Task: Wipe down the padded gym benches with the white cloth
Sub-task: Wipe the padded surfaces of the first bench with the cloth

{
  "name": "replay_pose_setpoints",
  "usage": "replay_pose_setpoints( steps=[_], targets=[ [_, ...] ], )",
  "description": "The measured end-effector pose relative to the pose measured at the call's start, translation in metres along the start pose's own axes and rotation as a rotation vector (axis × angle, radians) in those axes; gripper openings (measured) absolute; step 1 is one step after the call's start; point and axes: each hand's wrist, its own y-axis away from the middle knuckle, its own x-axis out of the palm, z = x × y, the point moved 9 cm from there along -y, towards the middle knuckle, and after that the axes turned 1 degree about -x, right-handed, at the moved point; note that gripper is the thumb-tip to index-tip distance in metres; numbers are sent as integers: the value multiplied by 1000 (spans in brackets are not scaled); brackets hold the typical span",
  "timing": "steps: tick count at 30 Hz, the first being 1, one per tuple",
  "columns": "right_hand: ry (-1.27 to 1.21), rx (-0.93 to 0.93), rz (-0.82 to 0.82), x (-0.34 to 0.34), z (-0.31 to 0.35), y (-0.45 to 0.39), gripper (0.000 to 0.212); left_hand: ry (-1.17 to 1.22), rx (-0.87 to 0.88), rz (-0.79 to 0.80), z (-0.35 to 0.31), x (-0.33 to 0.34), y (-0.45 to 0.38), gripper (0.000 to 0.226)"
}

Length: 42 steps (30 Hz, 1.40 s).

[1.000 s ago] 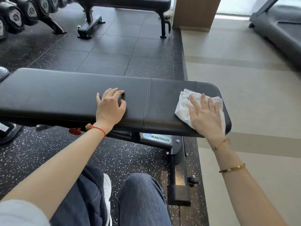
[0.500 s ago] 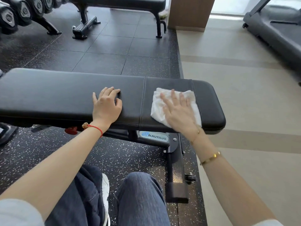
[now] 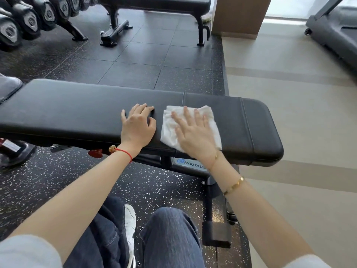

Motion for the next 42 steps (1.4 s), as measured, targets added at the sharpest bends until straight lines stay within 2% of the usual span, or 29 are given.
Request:
replay_pose_setpoints(
  steps=[3, 5, 8, 10, 12, 14, 17, 19, 21, 24, 27, 30, 36, 42],
  targets=[
    [-20, -58, 8, -3, -10, 27, 52, 4, 6, 3, 3, 2, 0, 41],
    [85, -34, 25, -8, -42, 30, 56, 9, 5, 5, 4, 2, -1, 41],
    [167, 152, 67, -16, -106, 0, 54, -1, 5, 12, 3, 5, 0, 42],
    [51, 273, 86, -21, -127, -31, 52, -10, -5, 8, 1, 5, 0, 42],
    [-43, 302, 106, -19, -115, -62, 52, -7, -12, -6, 0, 3, -1, 41],
    [-35, 218, 117, -12, -76, -82, 52, -1, -12, -19, 1, 0, -2, 40],
    [14, -4, 113, -1, -14, -75, 53, -8, 1, -20, 3, -1, -3, 40],
    [-12, -112, 105, 4, -4, -57, 52, -7, 7, -15, 3, 0, -3, 40],
    [-6, -126, 91, 0, -25, -49, 52, 2, 8, -14, 3, 0, -2, 40],
    [61, 72, 9, -17, -96, -61, 55, 16, 8, -16, 2, -2, -2, 40],
    [-32, 306, 48, -24, -154, -65, 51, 22, 7, -11, 1, -3, -1, 40],
    [-16, 276, 24, -21, -150, -43, 51, 24, 5, -10, 2, -4, -1, 40],
    [34, 264, -90, -22, -138, 64, 50, 13, 11, -8, 2, -2, 0, 40],
    [-51, 465, -33, -26, -189, 43, 51, 4, 20, 1, 3, 2, 0, 40]
  ],
)
